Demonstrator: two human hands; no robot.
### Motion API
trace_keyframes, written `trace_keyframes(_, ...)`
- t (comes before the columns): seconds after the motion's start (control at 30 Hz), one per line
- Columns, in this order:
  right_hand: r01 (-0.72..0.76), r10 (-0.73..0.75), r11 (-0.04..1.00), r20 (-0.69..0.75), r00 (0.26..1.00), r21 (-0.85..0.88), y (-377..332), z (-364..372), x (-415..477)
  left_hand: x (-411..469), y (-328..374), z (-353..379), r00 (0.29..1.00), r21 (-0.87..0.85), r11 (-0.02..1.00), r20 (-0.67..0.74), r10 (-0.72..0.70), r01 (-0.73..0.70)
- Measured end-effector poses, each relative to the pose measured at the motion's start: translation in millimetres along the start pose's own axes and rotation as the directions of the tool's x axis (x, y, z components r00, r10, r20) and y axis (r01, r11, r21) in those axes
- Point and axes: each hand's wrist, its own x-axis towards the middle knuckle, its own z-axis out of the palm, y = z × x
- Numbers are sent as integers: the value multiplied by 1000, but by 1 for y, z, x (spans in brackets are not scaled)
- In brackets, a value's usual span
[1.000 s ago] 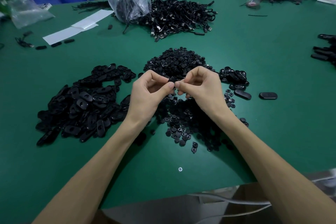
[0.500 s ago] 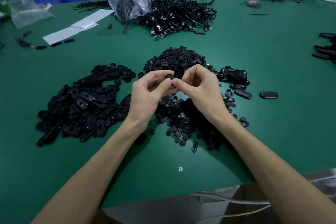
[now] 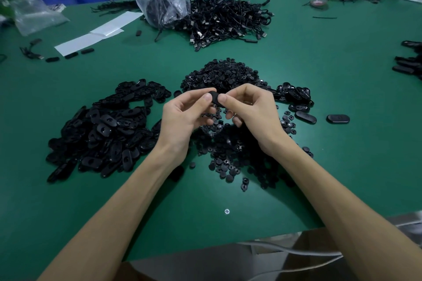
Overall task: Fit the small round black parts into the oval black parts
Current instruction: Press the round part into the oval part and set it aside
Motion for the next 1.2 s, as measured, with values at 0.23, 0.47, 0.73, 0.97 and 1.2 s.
trace_keyframes(0.23, -45, 42, 994, 41, 998, 99, -1, 0, 0, 1, 1, -1, 1000, -38, 999, 15, -17, 18)
trace_keyframes(0.47, -44, 38, 993, 54, 998, 111, -2, 1, -1, 2, 1, -3, 999, -18, 999, 36, -40, 41)
trace_keyframes(0.73, -33, 33, 999, 50, 998, -1, -3, 1, 1, 1, 3, -3, 998, 48, 999, 58, 2, -5)
trace_keyframes(0.97, -25, 26, 999, 32, 999, -47, -1, 0, 0, 0, 5, -4, 996, 165, 985, 76, 35, -47)
trace_keyframes(1.2, -10, 14, 995, 36, 999, -98, -1, 1, -1, 0, 6, -4, 996, 215, 975, 85, 36, -54)
